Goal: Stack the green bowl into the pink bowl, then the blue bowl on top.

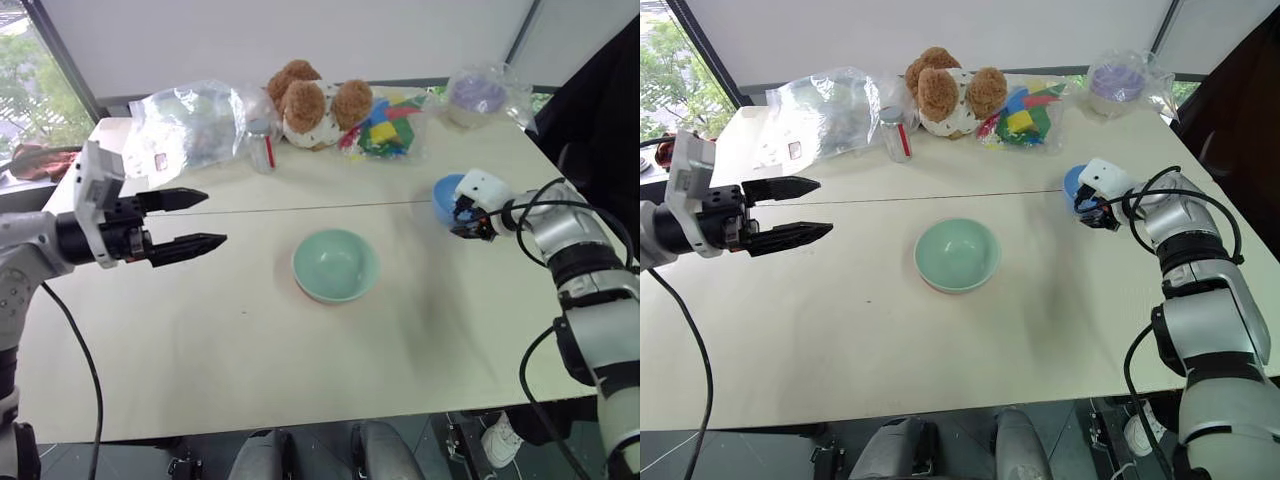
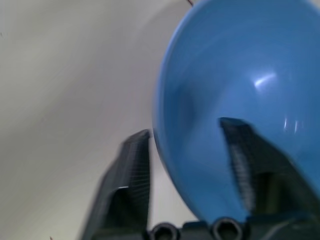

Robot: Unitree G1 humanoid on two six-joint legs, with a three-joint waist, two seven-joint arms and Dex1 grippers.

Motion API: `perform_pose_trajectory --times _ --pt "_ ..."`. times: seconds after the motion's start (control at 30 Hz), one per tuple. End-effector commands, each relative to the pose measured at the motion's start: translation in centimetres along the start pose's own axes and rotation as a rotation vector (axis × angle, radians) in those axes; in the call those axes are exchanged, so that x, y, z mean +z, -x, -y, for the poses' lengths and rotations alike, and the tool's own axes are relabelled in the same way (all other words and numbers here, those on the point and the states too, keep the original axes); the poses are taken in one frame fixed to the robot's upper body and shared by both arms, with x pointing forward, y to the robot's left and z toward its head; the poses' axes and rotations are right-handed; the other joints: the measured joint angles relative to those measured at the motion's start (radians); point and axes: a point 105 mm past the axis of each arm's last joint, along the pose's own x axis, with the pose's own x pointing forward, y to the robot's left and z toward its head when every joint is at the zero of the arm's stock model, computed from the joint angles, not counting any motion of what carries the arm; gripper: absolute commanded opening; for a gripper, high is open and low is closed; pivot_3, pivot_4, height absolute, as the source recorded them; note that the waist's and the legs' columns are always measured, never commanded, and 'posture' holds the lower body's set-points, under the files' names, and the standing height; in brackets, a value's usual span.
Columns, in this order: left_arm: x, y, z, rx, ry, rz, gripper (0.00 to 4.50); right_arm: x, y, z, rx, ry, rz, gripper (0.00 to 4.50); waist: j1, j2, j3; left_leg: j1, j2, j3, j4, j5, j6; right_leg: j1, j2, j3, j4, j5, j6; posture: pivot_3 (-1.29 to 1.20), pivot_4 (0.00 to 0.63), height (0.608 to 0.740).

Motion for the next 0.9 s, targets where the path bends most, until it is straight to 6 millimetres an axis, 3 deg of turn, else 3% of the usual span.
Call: perform_pose_trajectory --times 0.03,0.07,0.2,0.27,0.37,0.5,0.7,0.9 --pt "1.0 0.4 0.2 0.012 -0.053 0.004 4.5 1.3 1.0 1.4 -0.031 0.011 0.042 0.5 0.0 0.0 0.0 0.0 0.0 0.0 0.0 0.0 0.0 0.0 0.0 0.0 0.0 0.0 0.0 0.0 0.15 0.74" --pt "1.0 0.4 0.1 0.013 -0.054 0.004 4.5 1.3 1.0 1.5 -0.032 0.014 0.042 0.06 0.0 0.0 0.0 0.0 0.0 0.0 0.0 0.0 0.0 0.0 0.0 0.0 0.0 0.0 0.0 0.0 0.15 0.74" --pt "1.0 0.3 0.0 0.016 -0.055 0.007 4.5 2.7 1.7 1.8 -0.01 0.053 0.087 0.06 -0.001 0.0 0.0 0.0 0.0 0.0 0.0 0.0 0.0 0.0 0.0 0.0 0.0 0.0 0.0 0.0 0.15 0.74" --pt "1.0 0.3 -0.1 0.016 -0.056 0.007 4.5 4.5 2.8 2.0 0.016 0.114 0.147 0.06 -0.001 0.001 0.0 0.0 0.0 0.0 0.0 0.0 0.0 0.0 0.0 0.0 0.0 0.0 0.0 0.0 0.15 0.74" --pt "1.1 0.2 -0.2 0.014 -0.058 0.009 4.5 8.5 5.5 0.0 0.178 0.231 0.308 0.06 -0.001 0.003 0.002 0.0 0.0 0.0 0.0 0.0 0.0 -0.001 0.0 0.0 0.0 0.0 0.0 0.0 0.15 0.74" --pt "1.1 0.0 -0.4 0.004 -0.057 0.01 4.5 13.2 9.4 -7.0 0.492 0.513 0.494 0.06 0.002 0.003 0.002 0.0 0.001 -0.002 -0.001 0.0 0.0 -0.001 0.002 -0.001 0.0 0.0 0.0 0.0 0.15 0.74" --pt "1.1 -0.3 -0.6 -0.001 -0.064 0.01 4.5 15.3 10.7 -12.2 0.703 0.646 0.575 0.06 0.009 0.002 0.002 0.0 0.001 -0.002 0.001 -0.001 0.001 0.001 0.001 -0.001 0.0 0.0 0.0 0.0 0.15 0.74" --pt "1.0 0.0 -0.3 0.014 -0.064 0.01 4.5 15.6 9.3 -13.8 0.753 0.693 0.572 0.06 0.022 0.002 0.001 0.0 0.0 -0.002 0.001 0.0 0.0 0.0 0.0 -0.001 0.001 0.0 0.0 0.0 0.15 0.74"
